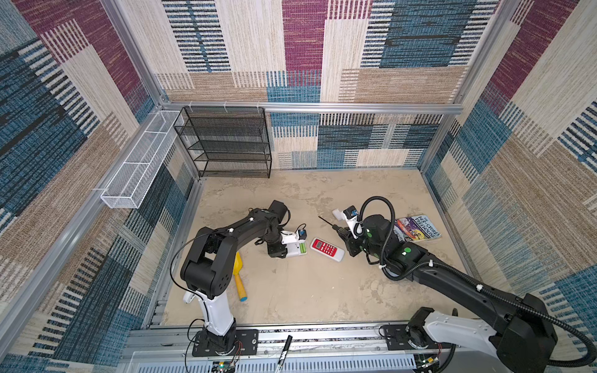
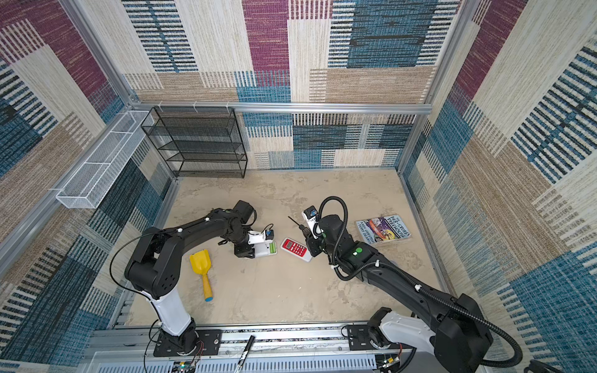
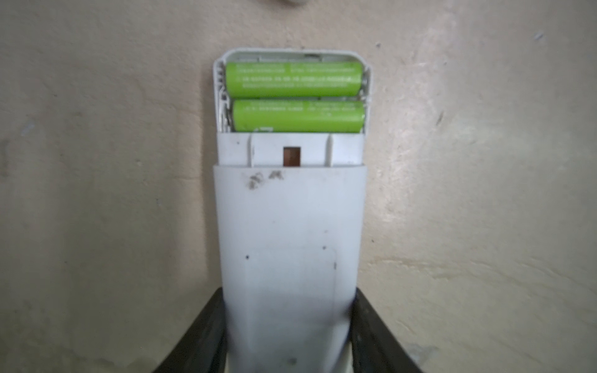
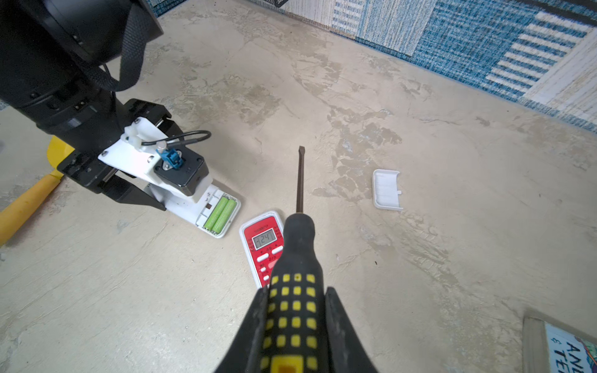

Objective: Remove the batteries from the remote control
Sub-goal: 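Grasp the opened white remote with the left gripper while the right gripper holds the screwdriver, then bring the screwdriver tip to the green batteries with the right gripper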

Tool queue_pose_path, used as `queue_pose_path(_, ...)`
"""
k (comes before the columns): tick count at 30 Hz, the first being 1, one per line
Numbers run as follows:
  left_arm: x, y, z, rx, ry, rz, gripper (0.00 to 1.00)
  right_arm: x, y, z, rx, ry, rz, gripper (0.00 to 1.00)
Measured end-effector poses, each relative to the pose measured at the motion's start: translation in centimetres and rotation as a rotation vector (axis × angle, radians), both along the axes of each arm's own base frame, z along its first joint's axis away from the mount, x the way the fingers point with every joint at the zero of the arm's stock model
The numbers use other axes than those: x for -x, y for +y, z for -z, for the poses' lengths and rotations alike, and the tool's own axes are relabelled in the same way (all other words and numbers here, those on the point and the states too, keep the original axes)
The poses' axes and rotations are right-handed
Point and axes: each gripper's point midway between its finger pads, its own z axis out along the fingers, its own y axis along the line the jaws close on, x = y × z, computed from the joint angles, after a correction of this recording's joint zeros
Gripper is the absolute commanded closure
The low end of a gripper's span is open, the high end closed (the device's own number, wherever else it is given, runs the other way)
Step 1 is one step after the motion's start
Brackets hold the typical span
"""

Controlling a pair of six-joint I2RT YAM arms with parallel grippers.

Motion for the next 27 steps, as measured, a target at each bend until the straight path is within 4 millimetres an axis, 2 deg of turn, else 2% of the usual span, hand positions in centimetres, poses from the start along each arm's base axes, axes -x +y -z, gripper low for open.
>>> queue_pose_path(8,-1.2,0.0,-0.3,0.011,-0.001,-0.063,0.53,0.7,0.7,2.4,-0.006,0.079,-0.029,1.0)
queue_pose_path(16,-0.7,0.0,0.7,0.001,0.037,-0.066,0.48,1.9,0.9,4.4,-0.028,0.148,-0.053,1.0)
queue_pose_path(18,-0.7,0.0,0.8,0.002,0.041,-0.066,0.45,2.2,1.0,4.6,-0.036,0.161,-0.057,1.0)
queue_pose_path(21,-0.7,0.0,0.8,0.0,0.043,-0.066,0.32,2.7,1.5,4.8,-0.044,0.17,-0.079,1.0)
queue_pose_path(27,-0.5,0.1,0.8,-0.003,0.047,-0.066,0.31,3.6,2.4,4.8,-0.048,0.168,-0.119,1.0)
